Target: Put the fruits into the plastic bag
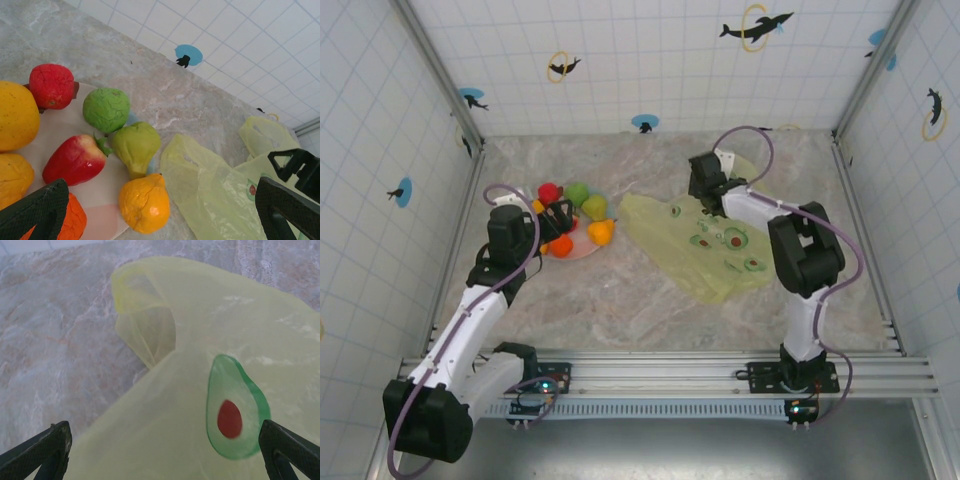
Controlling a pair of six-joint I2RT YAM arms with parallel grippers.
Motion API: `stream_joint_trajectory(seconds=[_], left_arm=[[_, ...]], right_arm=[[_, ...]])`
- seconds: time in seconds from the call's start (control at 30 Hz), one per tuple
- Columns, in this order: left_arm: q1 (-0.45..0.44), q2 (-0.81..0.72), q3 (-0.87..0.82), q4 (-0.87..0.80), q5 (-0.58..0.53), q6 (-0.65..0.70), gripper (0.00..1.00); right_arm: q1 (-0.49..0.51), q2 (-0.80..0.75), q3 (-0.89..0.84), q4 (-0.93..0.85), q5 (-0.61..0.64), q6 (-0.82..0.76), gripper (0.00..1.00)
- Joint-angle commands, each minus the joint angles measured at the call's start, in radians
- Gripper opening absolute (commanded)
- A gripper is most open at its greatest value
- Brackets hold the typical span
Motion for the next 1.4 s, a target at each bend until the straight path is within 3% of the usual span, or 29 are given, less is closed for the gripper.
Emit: stream_joint_trajectory(seconds=[0.0,0.17,0.27,0.4,0.63,0.83,1.07,1.13,1.2,1.37], left_arm=[[-0.008,-0.006,-0.022,0.008,0.012,0.0,0.98],[-0.007,-0.004,-0.034,0.016,0.017,-0.001,0.98],[-0.007,0.002,-0.043,0.02,0.021,-0.003,0.98],[-0.007,0.005,-0.043,0.012,0.024,0.003,0.98],[-0.008,0.014,-0.033,0.003,0.028,0.016,0.98],[-0.022,0.04,-0.021,0.015,0.061,0.019,0.98],[-0.103,0.122,-0.008,0.083,0.035,0.01,0.98],[-0.132,0.178,0.012,0.103,0.018,0.012,0.98],[-0.163,0.253,0.058,0.116,0.019,0.01,0.98],[-0.27,0.483,0.213,0.097,0.018,0.01,0.97]], right_arm=[[-0.008,0.064,0.074,0.032,0.104,0.038,0.99],[-0.017,0.159,0.165,0.008,0.257,0.002,0.98],[-0.026,0.221,0.223,-0.024,0.3,-0.018,0.89],[-0.039,0.28,0.294,-0.111,0.326,-0.014,0.61],[-0.044,0.205,0.279,-0.096,0.286,-0.131,0.01],[-0.092,0.023,0.159,-0.109,0.031,-0.272,0.0],[-0.191,-0.262,-0.108,-0.093,-0.33,-0.28,0.0],[-0.208,-0.324,-0.172,-0.072,-0.367,-0.261,0.1],[-0.218,-0.364,-0.213,-0.082,-0.305,-0.24,0.3],[-0.241,-0.479,-0.345,-0.088,-0.251,-0.158,0.49]])
